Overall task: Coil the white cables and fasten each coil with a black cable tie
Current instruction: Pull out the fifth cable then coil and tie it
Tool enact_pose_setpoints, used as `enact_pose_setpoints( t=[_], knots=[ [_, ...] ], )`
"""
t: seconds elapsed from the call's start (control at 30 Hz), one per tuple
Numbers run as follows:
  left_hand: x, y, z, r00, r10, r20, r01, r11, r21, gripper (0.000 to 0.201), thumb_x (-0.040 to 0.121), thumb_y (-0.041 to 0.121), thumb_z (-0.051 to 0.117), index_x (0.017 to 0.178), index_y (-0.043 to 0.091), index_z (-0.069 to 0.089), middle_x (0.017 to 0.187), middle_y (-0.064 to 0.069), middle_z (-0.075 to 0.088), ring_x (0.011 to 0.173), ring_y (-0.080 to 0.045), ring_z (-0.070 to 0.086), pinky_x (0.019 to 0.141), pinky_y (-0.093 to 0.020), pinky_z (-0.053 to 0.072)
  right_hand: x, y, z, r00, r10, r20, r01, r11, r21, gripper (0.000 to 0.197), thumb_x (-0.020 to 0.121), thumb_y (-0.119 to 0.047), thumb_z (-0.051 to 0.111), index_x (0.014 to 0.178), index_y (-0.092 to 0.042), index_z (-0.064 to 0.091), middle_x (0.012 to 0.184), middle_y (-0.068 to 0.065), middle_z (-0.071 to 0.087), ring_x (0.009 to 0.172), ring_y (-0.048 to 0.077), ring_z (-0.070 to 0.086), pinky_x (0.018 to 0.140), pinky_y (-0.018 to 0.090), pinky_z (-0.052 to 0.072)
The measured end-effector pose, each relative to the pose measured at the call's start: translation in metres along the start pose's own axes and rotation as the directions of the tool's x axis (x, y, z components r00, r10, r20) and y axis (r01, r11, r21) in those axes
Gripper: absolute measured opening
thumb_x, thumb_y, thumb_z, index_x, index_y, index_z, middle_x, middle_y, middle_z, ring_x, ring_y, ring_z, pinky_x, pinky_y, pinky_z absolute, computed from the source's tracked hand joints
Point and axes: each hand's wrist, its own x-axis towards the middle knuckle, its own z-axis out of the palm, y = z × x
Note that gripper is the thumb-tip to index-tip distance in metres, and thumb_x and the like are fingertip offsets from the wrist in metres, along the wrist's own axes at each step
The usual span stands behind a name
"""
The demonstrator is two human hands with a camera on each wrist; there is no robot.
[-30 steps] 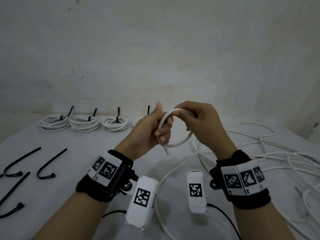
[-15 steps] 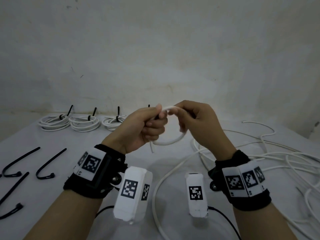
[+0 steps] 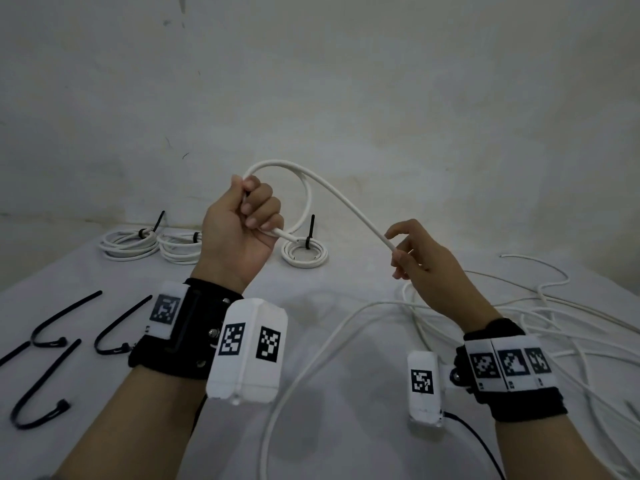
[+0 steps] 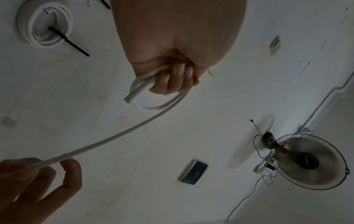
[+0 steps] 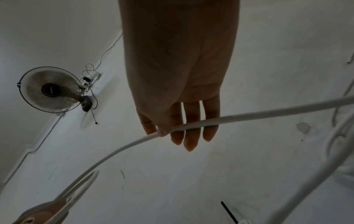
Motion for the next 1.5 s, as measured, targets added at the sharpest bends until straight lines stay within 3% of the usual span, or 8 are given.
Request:
enact_pose_setpoints(
  t=[0.17, 0.4, 0.7, 0.83, 0.93, 1.1, 1.2, 1.5],
  knots=[
    [0.0, -0.003, 0.0, 1.0, 0.021, -0.023, -0.021, 1.0, 0.016, 0.042, 0.102, 0.03, 0.024, 0.067, 0.017, 0.044, 0.049, 0.008, 0.032, 0.037, -0.003, 0.03, 0.042, -0.014, 0.03, -0.001, 0.01, 0.002, 0.999, 0.014, -0.052, -0.017, 0.998, -0.061, 0.024, 0.097, -0.005, 0.042, 0.103, -0.028, 0.044, 0.078, 0.002, 0.058, 0.064, 0.005, 0.057, 0.06, 0.013, 0.046],
    [0.005, -0.014, -0.005, 0.993, 0.096, -0.074, -0.083, 0.984, 0.155, 0.038, 0.104, 0.032, 0.021, 0.073, 0.017, 0.038, 0.049, 0.008, 0.034, 0.04, -0.004, 0.031, 0.044, -0.016, 0.034, 0.003, -0.003, 0.01, 0.996, -0.066, 0.065, 0.075, 0.986, -0.147, 0.017, 0.089, -0.001, 0.059, 0.094, -0.015, 0.067, 0.078, -0.006, 0.059, 0.071, 0.002, 0.054, 0.067, 0.006, 0.04],
    [0.006, -0.033, -0.014, 0.99, 0.115, -0.086, -0.087, 0.955, 0.283, 0.036, 0.104, 0.029, 0.022, 0.074, 0.016, 0.038, 0.05, 0.008, 0.036, 0.044, -0.005, 0.034, 0.049, -0.017, 0.036, 0.009, -0.02, 0.019, 0.973, -0.216, 0.081, 0.229, 0.948, -0.221, 0.02, 0.087, 0.006, 0.056, 0.09, -0.008, 0.071, 0.082, 0.0, 0.06, 0.07, 0.005, 0.054, 0.065, 0.021, 0.042],
    [0.006, -0.033, -0.013, 0.991, 0.116, -0.071, -0.091, 0.953, 0.288, 0.036, 0.104, 0.028, 0.021, 0.074, 0.017, 0.036, 0.05, 0.008, 0.035, 0.045, -0.006, 0.033, 0.05, -0.017, 0.035, 0.006, -0.013, 0.016, 0.982, -0.152, 0.108, 0.171, 0.964, -0.202, 0.01, 0.085, -0.005, 0.067, 0.093, -0.01, 0.064, 0.077, -0.006, 0.057, 0.069, -0.009, 0.051, 0.065, 0.007, 0.036],
    [0.006, -0.03, -0.012, 0.991, 0.118, -0.056, -0.096, 0.95, 0.297, 0.035, 0.104, 0.028, 0.021, 0.073, 0.017, 0.036, 0.05, 0.009, 0.035, 0.045, -0.005, 0.033, 0.05, -0.017, 0.035, 0.004, -0.012, 0.021, 0.98, -0.05, 0.194, 0.085, 0.981, -0.176, 0.013, 0.085, -0.015, 0.068, 0.096, -0.015, 0.06, 0.07, -0.009, 0.056, 0.064, -0.005, 0.049, 0.061, 0.008, 0.036],
    [0.004, -0.039, -0.011, 0.996, 0.073, -0.06, -0.046, 0.927, 0.373, 0.033, 0.103, 0.021, 0.022, 0.073, 0.016, 0.035, 0.05, 0.007, 0.035, 0.045, -0.006, 0.032, 0.051, -0.019, 0.031, 0.004, -0.018, 0.023, 0.968, 0.008, 0.251, 0.029, 0.989, -0.143, 0.012, 0.089, -0.005, 0.062, 0.092, -0.014, 0.07, 0.077, -0.012, 0.061, 0.067, -0.006, 0.052, 0.066, 0.006, 0.039],
    [0.002, -0.054, -0.012, 1.0, 0.004, -0.031, 0.012, 0.866, 0.5, 0.032, 0.104, 0.016, 0.022, 0.074, 0.014, 0.034, 0.052, 0.006, 0.037, 0.047, -0.009, 0.035, 0.053, -0.02, 0.032, 0.004, -0.031, 0.022, 0.953, -0.037, 0.3, 0.078, 0.989, -0.126, 0.013, 0.087, -0.005, 0.065, 0.092, -0.013, 0.074, 0.088, -0.007, 0.068, 0.074, 0.001, 0.057, 0.072, 0.011, 0.044],
    [-0.012, -0.081, -0.017, 0.988, -0.15, -0.035, 0.107, 0.505, 0.857, 0.03, 0.105, 0.028, 0.024, 0.083, 0.013, 0.038, 0.068, 0.004, 0.056, 0.056, -0.011, 0.052, 0.056, -0.021, 0.04, 0.005, -0.033, 0.028, 0.985, -0.081, 0.15, 0.089, 0.995, -0.047, 0.006, 0.077, -0.007, 0.075, 0.076, -0.009, 0.07, 0.062, -0.017, 0.057, 0.059, -0.006, 0.053, 0.057, 0.008, 0.036]
  ],
)
